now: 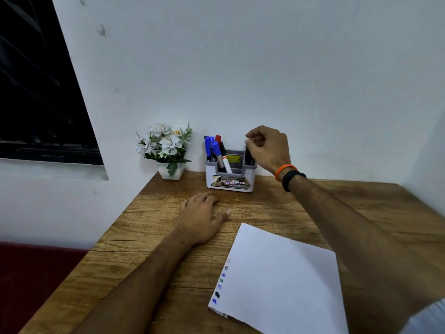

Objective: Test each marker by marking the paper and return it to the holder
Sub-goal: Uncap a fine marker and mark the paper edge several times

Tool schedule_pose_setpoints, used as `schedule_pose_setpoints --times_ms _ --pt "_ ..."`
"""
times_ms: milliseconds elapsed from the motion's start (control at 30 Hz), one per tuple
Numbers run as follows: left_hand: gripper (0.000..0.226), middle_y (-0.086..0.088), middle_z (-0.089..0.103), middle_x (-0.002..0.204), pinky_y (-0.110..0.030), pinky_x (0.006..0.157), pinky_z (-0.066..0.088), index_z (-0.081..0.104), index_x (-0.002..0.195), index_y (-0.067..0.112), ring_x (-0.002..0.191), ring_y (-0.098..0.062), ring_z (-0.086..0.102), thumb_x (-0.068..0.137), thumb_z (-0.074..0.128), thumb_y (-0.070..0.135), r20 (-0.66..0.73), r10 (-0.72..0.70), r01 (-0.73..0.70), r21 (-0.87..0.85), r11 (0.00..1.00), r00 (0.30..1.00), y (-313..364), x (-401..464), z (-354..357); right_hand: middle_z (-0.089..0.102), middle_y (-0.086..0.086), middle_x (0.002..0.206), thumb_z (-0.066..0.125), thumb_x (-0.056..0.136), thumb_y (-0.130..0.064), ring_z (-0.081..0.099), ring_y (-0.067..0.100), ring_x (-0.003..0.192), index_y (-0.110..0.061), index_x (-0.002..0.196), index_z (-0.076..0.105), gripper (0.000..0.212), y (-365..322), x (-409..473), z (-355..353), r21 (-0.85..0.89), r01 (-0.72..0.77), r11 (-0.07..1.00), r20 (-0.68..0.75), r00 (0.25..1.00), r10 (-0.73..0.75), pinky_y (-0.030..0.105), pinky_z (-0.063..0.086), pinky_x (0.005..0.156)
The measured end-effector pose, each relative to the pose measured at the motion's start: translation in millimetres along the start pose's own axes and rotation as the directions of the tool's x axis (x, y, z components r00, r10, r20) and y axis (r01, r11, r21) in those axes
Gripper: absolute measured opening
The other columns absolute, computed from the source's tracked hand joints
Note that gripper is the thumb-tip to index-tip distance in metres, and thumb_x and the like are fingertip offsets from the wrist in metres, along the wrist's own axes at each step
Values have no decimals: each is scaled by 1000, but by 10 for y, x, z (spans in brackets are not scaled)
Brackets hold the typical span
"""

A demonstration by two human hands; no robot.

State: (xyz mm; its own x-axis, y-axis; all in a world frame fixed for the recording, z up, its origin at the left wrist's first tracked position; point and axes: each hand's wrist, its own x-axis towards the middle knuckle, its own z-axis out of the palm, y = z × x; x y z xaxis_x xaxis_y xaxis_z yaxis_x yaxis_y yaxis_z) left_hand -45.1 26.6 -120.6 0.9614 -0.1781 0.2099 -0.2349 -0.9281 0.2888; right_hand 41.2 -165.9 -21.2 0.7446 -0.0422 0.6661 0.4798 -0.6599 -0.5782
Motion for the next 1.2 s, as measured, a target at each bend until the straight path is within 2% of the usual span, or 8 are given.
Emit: schedule_pose_setpoints --times_ms 167,300,433,567,800,967,1133,1200 --pt "63 2 40 149 -42 115 20 44 140 24 139 -17 31 92 36 64 -10 16 -16 -8 1000 1000 2 -9 -1 72 -8 79 70 81 -19 67 7 70 -20 88 72 7 180 -153 -123 -1 -85 996 -36 996 85 28 59 71" --pt "63 2 37 152 -42 115 19 43 141 25 141 -17 30 92 35 64 -1 12 -12 4 1000 1000 9 -7 1 69 -10 77 74 80 -25 66 10 73 -19 93 71 14 273 -217 -120 -31 -155 987 -19 988 155 28 56 73" --pt "64 2 35 154 -43 117 19 42 141 26 142 -17 28 92 34 65 7 6 -6 9 1000 1000 0 3 12 73 -4 87 74 83 -32 66 13 83 -19 100 69 22 291 -163 -34 -94 -214 972 -19 977 213 26 52 76" --pt "65 2 36 153 -45 117 21 43 141 27 141 -17 29 91 34 67 4 8 -8 0 1000 1000 -20 15 33 72 1 100 72 83 -40 66 19 95 -16 107 67 35 303 -38 78 -127 -308 943 -45 951 305 33 54 84" --pt "63 2 36 152 -44 116 19 43 140 28 141 -17 29 91 35 67 4 2 -2 -6 1000 1000 -37 27 41 74 7 85 73 82 -44 68 23 85 -13 81 74 31 344 100 208 -95 -435 895 24 898 439 30 53 70" --pt "63 2 39 150 -44 115 20 44 139 27 139 -17 31 91 36 67 -19 11 -11 -11 1000 1000 -32 14 35 72 1 84 77 81 -37 64 14 81 -15 80 72 23 262 88 160 71 -392 917 -32 918 395 28 51 74" --pt "64 2 42 148 -45 115 23 46 138 26 138 -17 34 90 36 67 -19 20 -20 -11 1000 1000 -39 17 38 72 -2 84 76 82 -39 65 9 76 -13 88 69 27 8 72 -43 254 -237 938 -145 949 279 13 49 66" --pt "64 2 42 148 -45 115 23 46 138 25 138 -17 34 91 36 66 -17 19 -19 -11 1000 1000 -34 15 31 74 0 84 76 83 -38 70 10 78 -15 91 67 26 -110 9 -143 352 -157 923 -178 957 231 20 55 67"
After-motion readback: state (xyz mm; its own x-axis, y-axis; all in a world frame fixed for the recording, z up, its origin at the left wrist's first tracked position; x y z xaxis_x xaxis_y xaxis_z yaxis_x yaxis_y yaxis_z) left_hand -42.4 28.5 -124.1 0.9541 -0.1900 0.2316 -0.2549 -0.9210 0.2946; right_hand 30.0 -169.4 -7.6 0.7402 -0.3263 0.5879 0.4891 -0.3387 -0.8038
